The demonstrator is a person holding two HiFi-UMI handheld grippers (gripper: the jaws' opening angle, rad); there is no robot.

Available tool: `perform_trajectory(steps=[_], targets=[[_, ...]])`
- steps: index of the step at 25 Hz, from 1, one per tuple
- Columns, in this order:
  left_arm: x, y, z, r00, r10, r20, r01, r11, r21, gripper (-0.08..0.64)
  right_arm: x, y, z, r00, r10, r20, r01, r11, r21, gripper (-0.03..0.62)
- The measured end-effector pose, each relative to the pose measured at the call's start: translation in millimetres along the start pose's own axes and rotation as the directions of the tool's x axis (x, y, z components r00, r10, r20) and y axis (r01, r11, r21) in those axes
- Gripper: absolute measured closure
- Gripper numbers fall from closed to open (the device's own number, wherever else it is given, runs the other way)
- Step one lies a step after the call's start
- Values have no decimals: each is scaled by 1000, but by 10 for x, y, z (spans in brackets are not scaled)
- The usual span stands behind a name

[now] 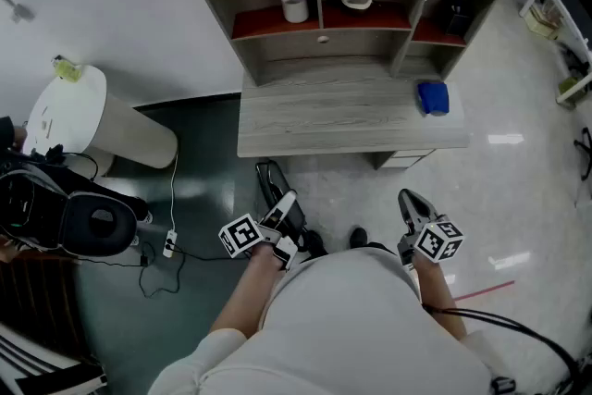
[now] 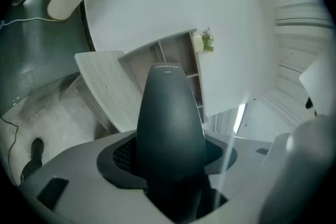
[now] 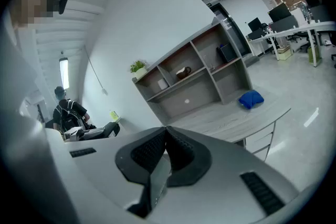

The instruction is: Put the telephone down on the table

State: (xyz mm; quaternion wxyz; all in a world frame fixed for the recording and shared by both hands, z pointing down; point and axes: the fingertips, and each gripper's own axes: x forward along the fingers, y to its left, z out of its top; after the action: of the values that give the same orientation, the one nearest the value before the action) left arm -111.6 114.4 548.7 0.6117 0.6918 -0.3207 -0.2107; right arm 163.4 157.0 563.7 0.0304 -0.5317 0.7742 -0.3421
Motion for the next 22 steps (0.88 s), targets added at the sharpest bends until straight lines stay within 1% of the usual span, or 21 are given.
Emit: perform_trajectory(steps=[2,3,5,8,9,11,12,14,18,22], targets=[[-49,70,14,999,45,-3,-45,999,22,273,3,13,-6,1000,2,0,-2,1000,-1,575],[-57,76,17,999,50,-3,-50,998,24,273,6,17,-6,1000,3,0,-3,1000,-1,575],[-42,46,21,999,33,1,-33,999,16,273,13,18,3,1000,5,-1,-5,1000,-3,575],[-105,156,45,995,102,1,-102,994,46,273,23,21,15,1000,8,-5,-8,1000,-7,575],[-109,155,46,995,102,3,-102,994,45,273,25,25,17,1000,9,-7,-9,1000,-7,575],[-70,77,30,999,53,8,-53,998,18,273,31,27,20,1000,11,-8,-11,1000,-9,575],[-58,60,23,999,41,10,-41,999,11,273,34,25,21,1000,13,-8,-13,1000,-10,575],[-55,66,13,999,42,12,-42,999,7,273,35,22,23,1000,15,-9,-15,1000,-11,575],[-124,208,13,992,123,10,-123,992,34,273,32,9,12,1000,18,-15,-18,1000,-5,575],[-130,199,-26,992,126,11,-126,992,33,272,1,-18,-16,1000,20,-21,-20,1000,7,575]])
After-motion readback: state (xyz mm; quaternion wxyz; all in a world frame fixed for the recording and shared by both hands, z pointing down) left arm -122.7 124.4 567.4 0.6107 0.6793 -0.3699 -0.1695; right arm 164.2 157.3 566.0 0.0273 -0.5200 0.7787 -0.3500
